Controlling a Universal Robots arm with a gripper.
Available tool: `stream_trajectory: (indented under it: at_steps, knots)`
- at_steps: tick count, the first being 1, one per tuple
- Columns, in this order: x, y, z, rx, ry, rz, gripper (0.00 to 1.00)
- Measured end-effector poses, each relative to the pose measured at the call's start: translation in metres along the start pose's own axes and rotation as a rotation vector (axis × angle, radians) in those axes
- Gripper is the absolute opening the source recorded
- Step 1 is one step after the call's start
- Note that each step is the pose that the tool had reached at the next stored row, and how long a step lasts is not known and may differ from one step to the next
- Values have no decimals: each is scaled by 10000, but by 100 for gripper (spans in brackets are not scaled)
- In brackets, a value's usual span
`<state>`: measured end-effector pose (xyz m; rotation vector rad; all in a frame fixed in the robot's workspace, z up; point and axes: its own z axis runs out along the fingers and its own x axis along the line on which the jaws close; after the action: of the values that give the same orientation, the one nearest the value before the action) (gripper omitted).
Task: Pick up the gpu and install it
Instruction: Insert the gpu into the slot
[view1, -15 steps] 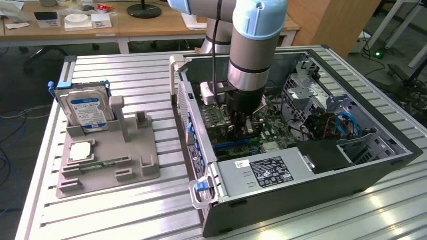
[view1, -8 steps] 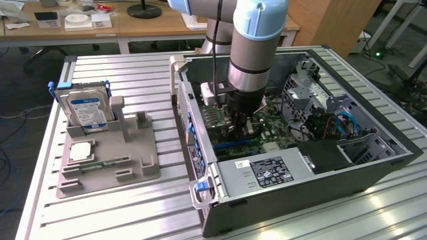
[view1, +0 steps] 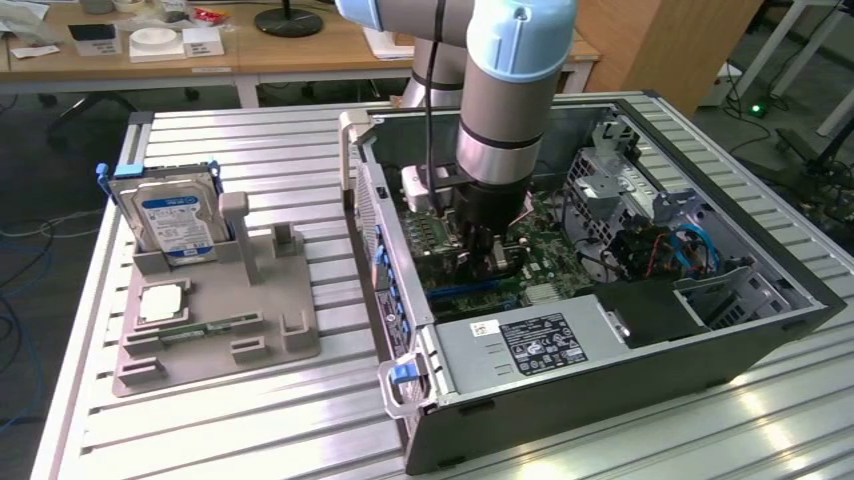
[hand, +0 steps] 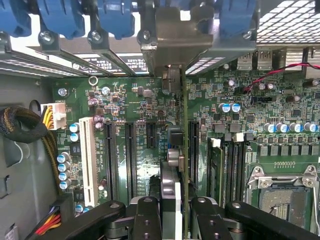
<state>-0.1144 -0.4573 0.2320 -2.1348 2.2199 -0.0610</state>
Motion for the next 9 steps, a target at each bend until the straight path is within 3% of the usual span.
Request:
stream_trajectory:
  at_steps: [9]
  knots:
    - [1, 2, 29, 0, 0, -1, 28]
